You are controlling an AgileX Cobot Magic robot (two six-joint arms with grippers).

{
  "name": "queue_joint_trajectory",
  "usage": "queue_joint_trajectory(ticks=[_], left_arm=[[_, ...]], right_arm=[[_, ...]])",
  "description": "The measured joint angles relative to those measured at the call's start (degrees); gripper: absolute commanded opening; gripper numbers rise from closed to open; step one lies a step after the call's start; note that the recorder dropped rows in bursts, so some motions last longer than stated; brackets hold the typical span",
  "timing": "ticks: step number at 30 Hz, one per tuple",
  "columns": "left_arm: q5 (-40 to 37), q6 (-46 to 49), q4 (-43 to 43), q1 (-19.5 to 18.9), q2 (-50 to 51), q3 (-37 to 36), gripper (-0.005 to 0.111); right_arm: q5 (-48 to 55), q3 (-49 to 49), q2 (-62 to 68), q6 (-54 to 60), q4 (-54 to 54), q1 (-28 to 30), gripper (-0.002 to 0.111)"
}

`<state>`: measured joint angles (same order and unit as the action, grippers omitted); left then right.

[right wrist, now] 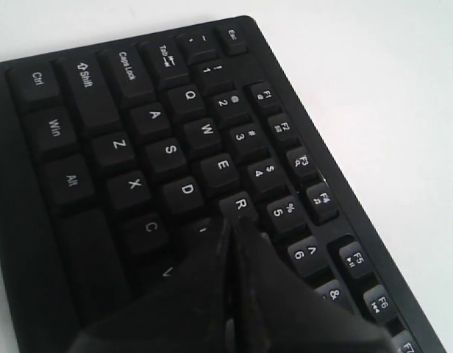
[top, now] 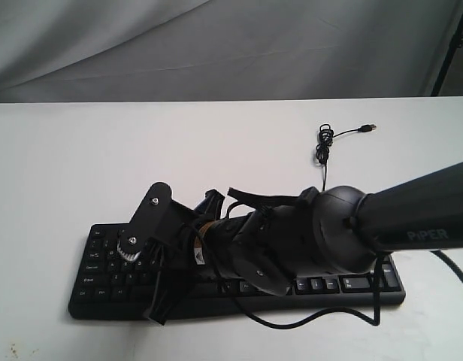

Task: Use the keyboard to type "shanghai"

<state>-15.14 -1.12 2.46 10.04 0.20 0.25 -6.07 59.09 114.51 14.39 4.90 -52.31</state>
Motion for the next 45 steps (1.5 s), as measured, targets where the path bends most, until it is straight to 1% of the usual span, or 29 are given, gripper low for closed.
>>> queue_joint_trajectory(ticks=[26,33,38,45], left_arm=[[0.0,0.0,0.0,0.0,0.0,0.0,0.0],[0.0,0.0,0.0,0.0,0.0,0.0,0.0],[0.0,0.0,0.0,0.0,0.0,0.0,0.0],[0.0,0.0,0.0,0.0,0.0,0.0,0.0]], right_arm=[[-0.1,0.0,2.2,0.9,0.0,0.0,0.0],[0.6,0.0,-1.8,2.1,0.0,0.3,0.0],[2.0,0.0,-1.8,2.2,0.0,2.0,0.0],[2.5,0.0,-1.8,2.2,0.0,2.0,0.0]])
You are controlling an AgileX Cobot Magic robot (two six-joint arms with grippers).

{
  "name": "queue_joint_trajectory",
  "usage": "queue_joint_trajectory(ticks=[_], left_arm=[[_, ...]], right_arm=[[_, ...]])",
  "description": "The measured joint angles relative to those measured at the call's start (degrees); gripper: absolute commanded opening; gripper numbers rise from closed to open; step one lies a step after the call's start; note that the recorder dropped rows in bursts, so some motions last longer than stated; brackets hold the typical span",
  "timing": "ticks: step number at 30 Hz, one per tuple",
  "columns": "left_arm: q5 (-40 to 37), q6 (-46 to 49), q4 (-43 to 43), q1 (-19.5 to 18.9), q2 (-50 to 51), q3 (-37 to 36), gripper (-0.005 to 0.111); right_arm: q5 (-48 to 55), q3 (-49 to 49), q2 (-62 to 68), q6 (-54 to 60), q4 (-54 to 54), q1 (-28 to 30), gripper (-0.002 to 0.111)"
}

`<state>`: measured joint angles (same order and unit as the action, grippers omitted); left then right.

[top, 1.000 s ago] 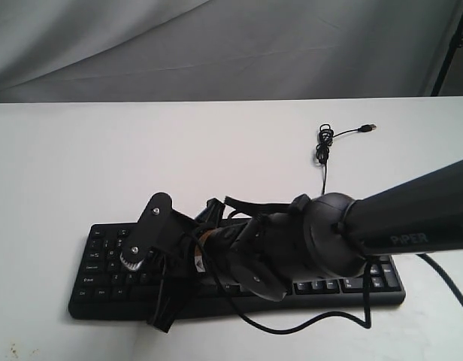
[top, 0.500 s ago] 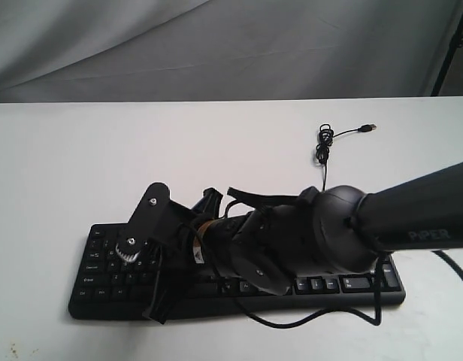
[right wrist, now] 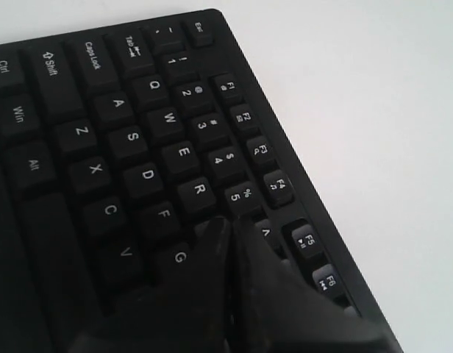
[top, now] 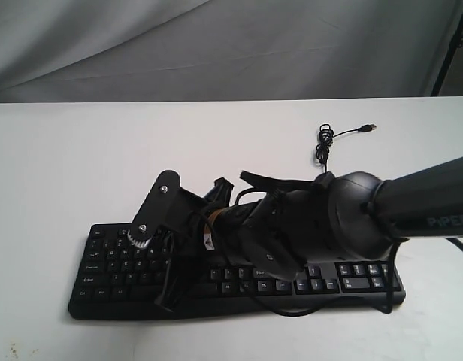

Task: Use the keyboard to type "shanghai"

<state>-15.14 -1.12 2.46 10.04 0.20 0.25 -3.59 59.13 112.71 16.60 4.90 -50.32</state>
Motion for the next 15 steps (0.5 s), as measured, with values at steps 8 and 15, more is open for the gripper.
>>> queue_joint_trajectory(ticks=[8,15], left_arm=[[0.0,0.0,0.0,0.0,0.0,0.0,0.0],[0.0,0.0,0.0,0.0,0.0,0.0,0.0]], right_arm=[[0.1,-1.6,0.0,0.0,0.0,0.0,0.0],[-0.4,-1.6,0.0,0.0,0.0,0.0,0.0]])
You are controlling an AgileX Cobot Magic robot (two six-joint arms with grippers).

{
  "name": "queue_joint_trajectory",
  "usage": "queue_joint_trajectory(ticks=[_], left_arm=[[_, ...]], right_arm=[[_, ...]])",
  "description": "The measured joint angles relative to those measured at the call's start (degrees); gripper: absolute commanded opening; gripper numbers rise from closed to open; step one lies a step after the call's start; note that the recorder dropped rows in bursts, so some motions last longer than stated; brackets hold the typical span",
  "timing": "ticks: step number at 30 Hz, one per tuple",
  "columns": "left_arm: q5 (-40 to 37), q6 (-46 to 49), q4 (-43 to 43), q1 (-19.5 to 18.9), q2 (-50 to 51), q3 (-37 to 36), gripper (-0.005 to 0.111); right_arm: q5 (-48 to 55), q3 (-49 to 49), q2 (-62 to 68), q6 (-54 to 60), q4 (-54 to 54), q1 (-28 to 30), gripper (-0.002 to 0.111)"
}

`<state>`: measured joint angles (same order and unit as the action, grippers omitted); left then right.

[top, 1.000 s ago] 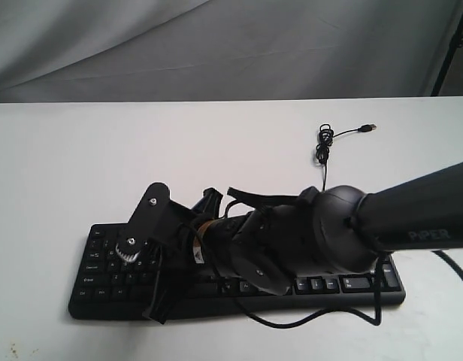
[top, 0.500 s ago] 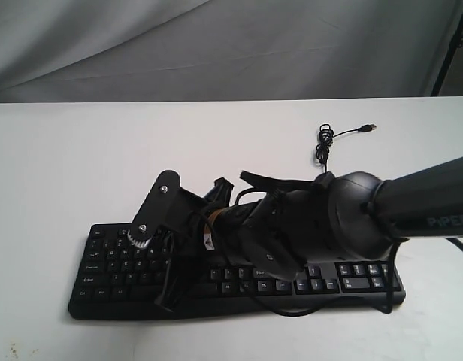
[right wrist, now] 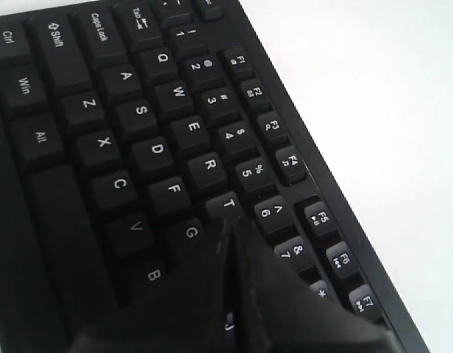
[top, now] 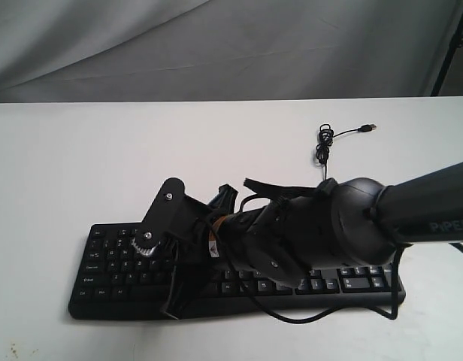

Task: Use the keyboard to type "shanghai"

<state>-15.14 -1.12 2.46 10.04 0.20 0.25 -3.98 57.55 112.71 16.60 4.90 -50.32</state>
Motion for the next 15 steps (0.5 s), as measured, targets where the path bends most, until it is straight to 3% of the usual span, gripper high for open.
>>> queue_joint_trajectory(ticks=[15], left_arm=[[0.0,0.0,0.0,0.0,0.0,0.0,0.0]], right_arm=[[-1.5,0.0,2.7,0.0,0.0,0.0,0.0]])
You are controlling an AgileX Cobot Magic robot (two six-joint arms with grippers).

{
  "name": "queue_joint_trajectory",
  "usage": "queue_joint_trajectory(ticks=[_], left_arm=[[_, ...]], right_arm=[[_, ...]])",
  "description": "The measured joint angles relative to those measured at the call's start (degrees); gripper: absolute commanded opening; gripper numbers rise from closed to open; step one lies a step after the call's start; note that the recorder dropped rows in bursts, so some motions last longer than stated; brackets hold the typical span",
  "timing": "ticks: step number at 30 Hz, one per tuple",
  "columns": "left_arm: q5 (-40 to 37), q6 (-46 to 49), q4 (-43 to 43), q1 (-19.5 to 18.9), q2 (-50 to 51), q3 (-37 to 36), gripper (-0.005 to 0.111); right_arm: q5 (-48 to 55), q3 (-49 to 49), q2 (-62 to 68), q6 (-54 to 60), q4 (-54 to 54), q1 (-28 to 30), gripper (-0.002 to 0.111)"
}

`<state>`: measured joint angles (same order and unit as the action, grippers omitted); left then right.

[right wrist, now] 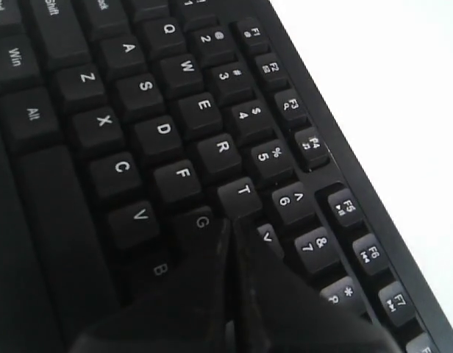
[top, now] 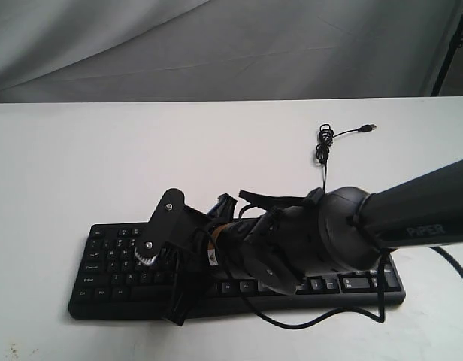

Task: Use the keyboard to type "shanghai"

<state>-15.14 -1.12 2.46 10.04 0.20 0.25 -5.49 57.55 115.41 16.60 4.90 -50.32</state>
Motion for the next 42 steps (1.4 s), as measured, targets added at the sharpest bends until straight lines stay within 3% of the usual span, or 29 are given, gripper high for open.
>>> queue_joint_trajectory(ticks=[15,29,42], left_arm=[[0.0,0.0,0.0,0.0,0.0,0.0,0.0],[0.0,0.0,0.0,0.0,0.0,0.0,0.0],[0.0,0.0,0.0,0.0,0.0,0.0,0.0]], right_arm=[[0.6,0.4,-2.0,0.0,0.0,-0.1,0.0],[7.0,16.7,5.2,0.2,1.0,-6.7,0.0],[6.9,17.5,8.0,0.2,1.0,-7.6,0.0]])
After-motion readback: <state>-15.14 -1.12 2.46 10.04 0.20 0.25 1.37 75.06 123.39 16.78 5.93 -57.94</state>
